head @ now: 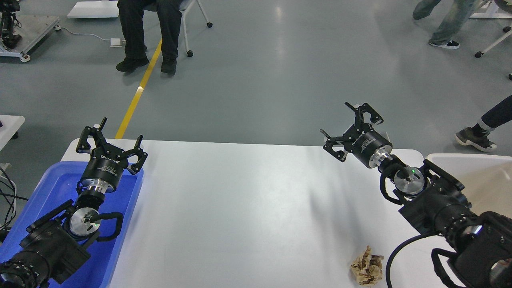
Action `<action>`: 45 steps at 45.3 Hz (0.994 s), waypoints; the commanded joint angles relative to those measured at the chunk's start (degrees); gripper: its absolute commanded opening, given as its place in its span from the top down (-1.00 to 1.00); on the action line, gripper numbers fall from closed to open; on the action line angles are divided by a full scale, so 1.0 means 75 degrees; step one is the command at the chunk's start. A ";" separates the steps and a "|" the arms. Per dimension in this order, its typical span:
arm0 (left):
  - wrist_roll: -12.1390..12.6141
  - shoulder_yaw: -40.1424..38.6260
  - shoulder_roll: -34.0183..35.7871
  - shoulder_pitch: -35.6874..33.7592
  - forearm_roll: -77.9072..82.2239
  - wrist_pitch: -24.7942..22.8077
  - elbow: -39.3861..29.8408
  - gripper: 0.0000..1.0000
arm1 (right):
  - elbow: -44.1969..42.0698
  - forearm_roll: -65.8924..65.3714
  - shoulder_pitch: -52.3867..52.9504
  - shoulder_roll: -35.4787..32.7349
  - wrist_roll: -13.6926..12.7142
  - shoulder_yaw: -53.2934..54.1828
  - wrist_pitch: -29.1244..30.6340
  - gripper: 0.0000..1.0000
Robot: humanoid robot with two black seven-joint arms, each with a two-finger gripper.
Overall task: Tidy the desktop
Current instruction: 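Raise the right gripper and swing it outward away from the table, then lower the open right gripper toward the crumpled tan paper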
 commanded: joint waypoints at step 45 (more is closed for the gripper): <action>0.0000 0.0000 0.0000 0.0003 -0.0005 0.0001 0.0000 -1.00 | 1.0138 -0.8045 -0.1671 -0.6993 0.0701 -0.1119 -0.2452 -1.00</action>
